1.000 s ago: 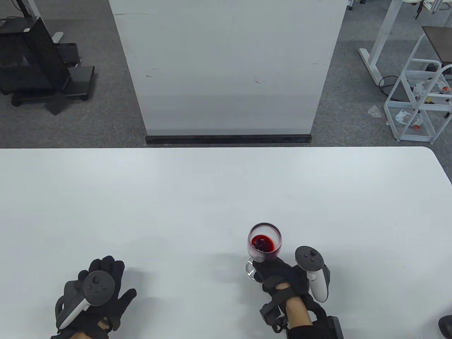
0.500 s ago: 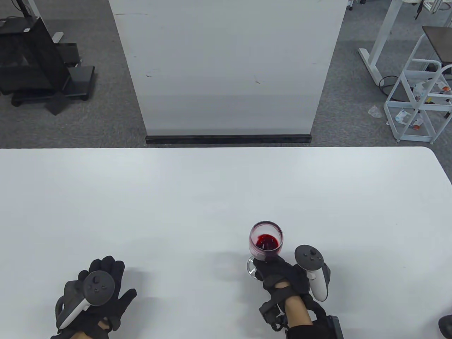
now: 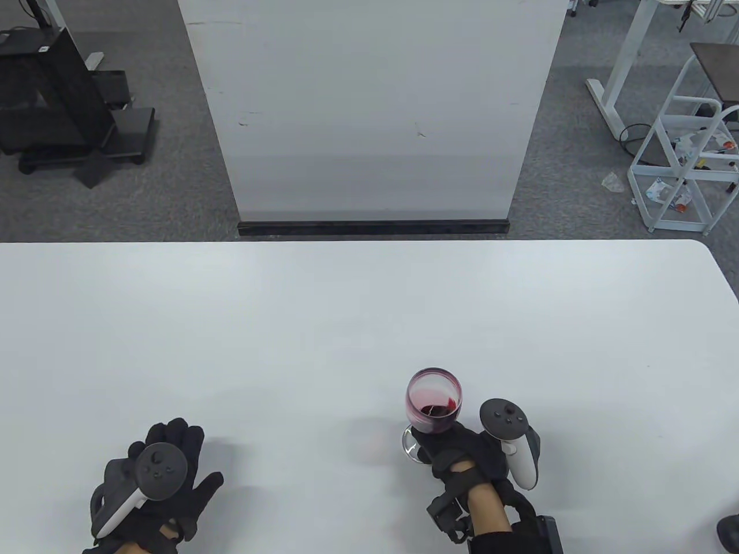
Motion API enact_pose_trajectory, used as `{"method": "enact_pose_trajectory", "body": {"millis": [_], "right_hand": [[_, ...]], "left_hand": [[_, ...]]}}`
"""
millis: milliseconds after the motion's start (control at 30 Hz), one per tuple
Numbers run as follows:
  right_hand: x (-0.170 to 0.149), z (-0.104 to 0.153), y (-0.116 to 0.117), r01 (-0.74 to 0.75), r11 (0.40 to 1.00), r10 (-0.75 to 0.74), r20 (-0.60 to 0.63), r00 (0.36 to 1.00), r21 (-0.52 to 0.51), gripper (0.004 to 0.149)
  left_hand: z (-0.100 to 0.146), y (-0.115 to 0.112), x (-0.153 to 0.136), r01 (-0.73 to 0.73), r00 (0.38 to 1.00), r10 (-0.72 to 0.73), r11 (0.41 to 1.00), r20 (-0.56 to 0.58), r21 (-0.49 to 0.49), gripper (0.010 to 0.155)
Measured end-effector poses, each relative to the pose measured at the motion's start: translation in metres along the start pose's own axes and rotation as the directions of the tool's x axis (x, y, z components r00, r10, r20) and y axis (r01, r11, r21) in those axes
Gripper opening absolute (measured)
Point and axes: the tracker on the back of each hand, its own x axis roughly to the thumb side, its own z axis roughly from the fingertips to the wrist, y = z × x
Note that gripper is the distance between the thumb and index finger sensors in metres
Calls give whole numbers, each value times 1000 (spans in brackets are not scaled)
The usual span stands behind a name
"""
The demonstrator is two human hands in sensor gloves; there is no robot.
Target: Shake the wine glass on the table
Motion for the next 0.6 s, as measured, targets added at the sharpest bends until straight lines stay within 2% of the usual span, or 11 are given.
{"method": "enact_pose_trajectory", "body": {"millis": [67, 133, 300, 367, 433, 567, 600], "right_hand": [[1, 0, 2, -3, 999, 3, -2, 1000, 41, 62], [5, 1, -1, -72, 996, 73, -9, 997, 57, 59], [0, 0, -1, -8, 1000, 8, -2, 1000, -19, 59], [2, 0, 0, -26, 1000, 26, 2, 1000, 10, 58], [7, 1, -1, -105, 992, 106, -13, 994, 73, 56], [4, 1, 0, -80, 995, 80, 0, 997, -53, 57], [4, 0, 3, -80, 996, 81, 1, 997, -40, 58]], "left_hand": [[0, 0, 0, 4, 1000, -4, 1000, 0, -3, 79], [0, 0, 0, 5, 1000, -5, 1000, -2, 1, 79], [0, 0, 0, 5, 1000, -5, 1000, -5, -2, 79], [0, -1, 0, 7, 1000, -7, 1000, -5, -2, 79], [0, 0, 0, 7, 1000, -7, 1000, -6, 1, 79], [-1, -1, 0, 4, 1000, -4, 1000, -7, -1, 79], [-1, -1, 0, 6, 1000, -6, 1000, -7, -4, 79]]}}
